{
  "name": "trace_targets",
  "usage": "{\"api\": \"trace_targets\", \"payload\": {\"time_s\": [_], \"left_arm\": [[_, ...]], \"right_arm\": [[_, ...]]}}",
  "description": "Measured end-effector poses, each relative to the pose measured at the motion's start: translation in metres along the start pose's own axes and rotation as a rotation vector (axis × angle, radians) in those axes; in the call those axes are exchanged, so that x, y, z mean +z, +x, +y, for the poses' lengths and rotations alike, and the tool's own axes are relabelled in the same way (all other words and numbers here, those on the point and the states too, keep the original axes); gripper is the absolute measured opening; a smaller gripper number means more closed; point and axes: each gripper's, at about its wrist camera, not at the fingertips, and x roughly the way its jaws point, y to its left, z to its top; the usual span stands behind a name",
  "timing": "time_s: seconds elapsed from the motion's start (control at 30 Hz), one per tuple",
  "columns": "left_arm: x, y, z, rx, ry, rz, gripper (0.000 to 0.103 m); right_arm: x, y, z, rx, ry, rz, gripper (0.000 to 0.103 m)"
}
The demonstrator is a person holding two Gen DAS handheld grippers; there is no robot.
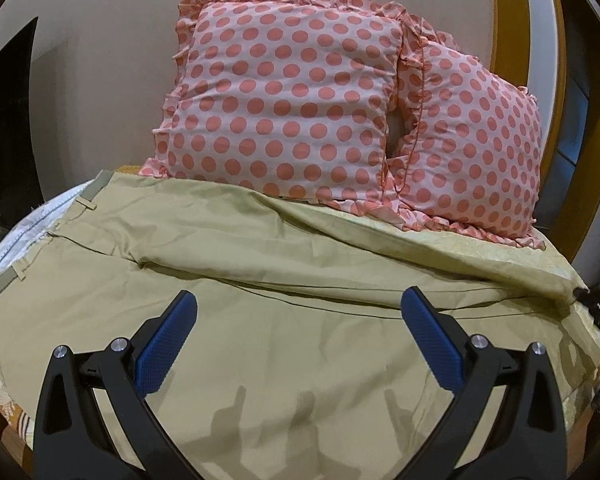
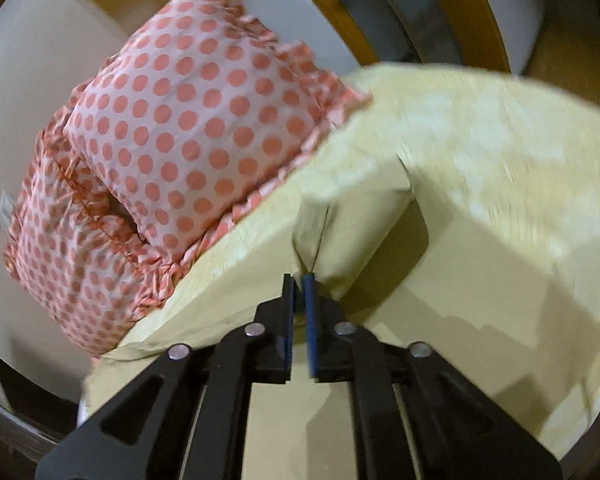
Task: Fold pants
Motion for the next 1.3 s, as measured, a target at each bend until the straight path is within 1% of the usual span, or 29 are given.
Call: {"api": "trace_targets", "payload": {"time_s": [0.03, 0.07, 0.1, 0.13, 0.23, 0.27, 0.3, 0.33, 0.37, 0.4, 0.43, 0.47, 0.5, 0.57, 0.67, 0.73, 0.83, 0.9, 1.0, 1.07, 1.1, 1.17, 1.23, 1.27, 1.3], "left_arm": [[0.002, -0.003, 0.000, 0.003, 0.002, -0.005, 0.102], [0.002, -0.004, 0.001, 0.005, 0.005, -0.009, 0.102], [0.003, -0.005, 0.001, 0.007, 0.008, -0.013, 0.102], [0.004, -0.007, 0.003, 0.014, 0.011, -0.019, 0.102], [0.006, -0.007, 0.008, 0.026, 0.002, -0.010, 0.102], [0.007, -0.006, 0.011, 0.033, -0.003, -0.003, 0.102], [0.009, -0.004, 0.013, 0.032, -0.004, 0.003, 0.102], [0.011, -0.003, 0.015, 0.028, -0.003, 0.007, 0.102], [0.012, -0.002, 0.017, 0.021, -0.002, 0.010, 0.102], [0.013, -0.001, 0.019, 0.011, -0.002, 0.013, 0.102], [0.016, 0.002, 0.025, -0.016, -0.011, 0.022, 0.102], [0.019, 0.005, 0.030, -0.036, -0.022, 0.029, 0.102], [0.022, 0.008, 0.037, -0.058, -0.042, 0.036, 0.102], [0.027, 0.014, 0.049, -0.069, -0.076, 0.047, 0.102], [0.039, 0.030, 0.070, -0.059, -0.121, 0.084, 0.102], [0.045, 0.044, 0.080, -0.038, -0.139, 0.106, 0.102], [0.054, 0.074, 0.092, -0.013, -0.170, 0.163, 0.102], [0.061, 0.101, 0.103, 0.005, -0.225, 0.217, 0.102], [0.075, 0.142, 0.117, -0.007, -0.327, 0.309, 0.100], [0.086, 0.165, 0.120, 0.008, -0.362, 0.350, 0.099], [0.090, 0.173, 0.120, 0.020, -0.362, 0.361, 0.099], [0.101, 0.199, 0.118, 0.081, -0.334, 0.415, 0.099], [0.106, 0.221, 0.119, 0.146, -0.316, 0.470, 0.098], [0.107, 0.231, 0.121, 0.178, -0.323, 0.494, 0.095], [0.108, 0.237, 0.124, 0.197, -0.337, 0.506, 0.089]], "right_arm": [[0.000, -0.007, -0.007, 0.003, 0.030, 0.003, 0.033], [0.001, -0.011, -0.014, 0.006, 0.075, 0.009, 0.054], [-0.001, -0.014, -0.021, 0.023, 0.122, 0.009, 0.060], [-0.004, -0.019, -0.025, 0.036, 0.147, 0.007, 0.062], [-0.006, -0.013, -0.030, 0.012, 0.168, 0.025, 0.061], [-0.008, -0.008, -0.031, 0.016, 0.181, 0.039, 0.055], [-0.009, -0.004, -0.032, 0.029, 0.191, 0.049, 0.046], [-0.011, 0.003, -0.032, 0.038, 0.196, 0.055, 0.042], [-0.012, 0.009, -0.031, 0.031, 0.189, 0.058, 0.032], [-0.013, 0.016, -0.031, 0.018, 0.180, 0.058, 0.009], [-0.012, 0.021, -0.030, 0.015, 0.170, 0.060, 0.001], [-0.011, 0.025, -0.032, 0.012, 0.163, 0.062, 0.002], [-0.012, 0.024, -0.035, 0.028, 0.172, 0.049, 0.002], [-0.014, 0.008, -0.034, 0.071, 0.163, -0.003, 0.001], [-0.019, -0.038, -0.019, 0.121, 0.072, -0.132, 0.001], [-0.023, -0.066, -0.016, 0.139, 0.039, -0.205, 0.001], [-0.023, -0.087, -0.017, 0.141, 0.025, -0.271, 0.001], [-0.022, -0.091, -0.019, 0.144, 0.018, -0.281, 0.001], [-0.020, -0.093, -0.015, 0.134, -0.004, -0.285, 0.001], [-0.020, -0.093, -0.015, 0.134, -0.014, -0.290, 0.001], [-0.020, -0.093, -0.015, 0.131, -0.019, -0.291, 0.001], [-0.019, -0.092, -0.015, 0.131, -0.025, -0.288, 0.001], [-0.018, -0.090, -0.017, 0.127, -0.031, -0.282, 0.001], [-0.018, -0.088, -0.017, 0.125, -0.035, -0.280, 0.001], [-0.018, -0.086, -0.018, 0.125, -0.037, -0.276, 0.001]]}}
